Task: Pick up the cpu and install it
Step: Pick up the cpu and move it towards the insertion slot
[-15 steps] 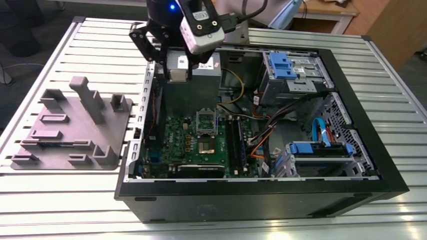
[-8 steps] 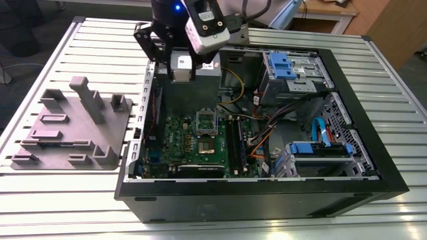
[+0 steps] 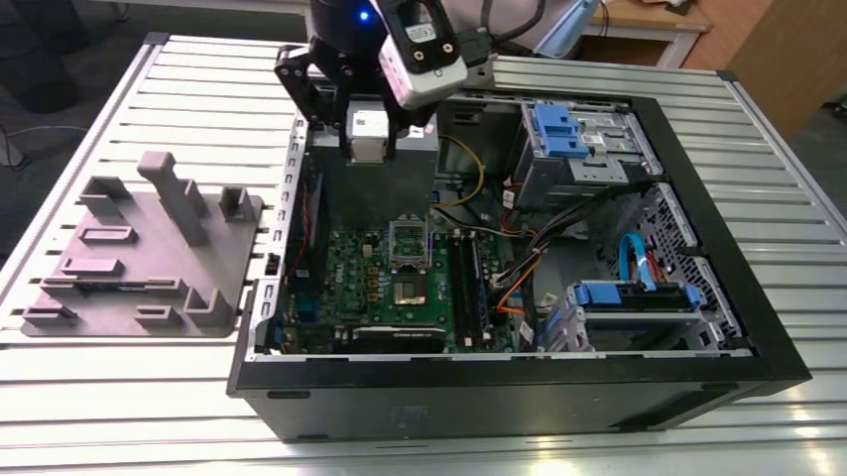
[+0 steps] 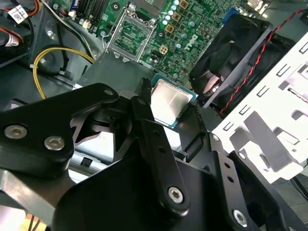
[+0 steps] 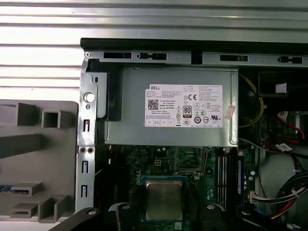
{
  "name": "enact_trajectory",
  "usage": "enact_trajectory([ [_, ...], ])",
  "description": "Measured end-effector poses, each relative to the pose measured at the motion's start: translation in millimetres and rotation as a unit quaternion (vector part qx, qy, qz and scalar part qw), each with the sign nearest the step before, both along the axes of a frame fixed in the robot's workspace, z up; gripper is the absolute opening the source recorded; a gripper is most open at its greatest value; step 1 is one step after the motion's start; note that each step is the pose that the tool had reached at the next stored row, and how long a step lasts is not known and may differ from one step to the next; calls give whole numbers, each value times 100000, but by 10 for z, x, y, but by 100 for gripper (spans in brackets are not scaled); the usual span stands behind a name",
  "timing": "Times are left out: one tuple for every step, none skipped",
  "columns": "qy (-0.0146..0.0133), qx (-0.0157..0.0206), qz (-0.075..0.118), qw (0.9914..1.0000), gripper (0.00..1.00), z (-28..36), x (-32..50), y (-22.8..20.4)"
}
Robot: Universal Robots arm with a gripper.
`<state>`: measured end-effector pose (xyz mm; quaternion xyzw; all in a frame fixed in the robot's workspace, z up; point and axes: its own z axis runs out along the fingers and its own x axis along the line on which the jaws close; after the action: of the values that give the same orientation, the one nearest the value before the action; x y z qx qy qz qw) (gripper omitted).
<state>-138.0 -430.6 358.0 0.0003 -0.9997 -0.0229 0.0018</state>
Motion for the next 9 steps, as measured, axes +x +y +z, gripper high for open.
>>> enact_trajectory([
  [0, -1, -2, 100000, 47, 0, 7, 0],
  [2, -2, -1, 100000, 47, 0, 14, 0],
  [-2, 3, -1, 100000, 47, -1, 20, 0],
  [-2, 3, 0, 100000, 47, -1, 27, 0],
  [-4, 3, 0, 100000, 47, -1, 33, 0],
  [-1, 0, 0, 100000, 47, -1, 41, 0],
  [-2, 2, 1, 100000, 47, -1, 48, 0],
  [-2, 3, -1, 100000, 47, -2, 55, 0],
  [0, -1, -1, 100000, 47, -1, 61, 0],
])
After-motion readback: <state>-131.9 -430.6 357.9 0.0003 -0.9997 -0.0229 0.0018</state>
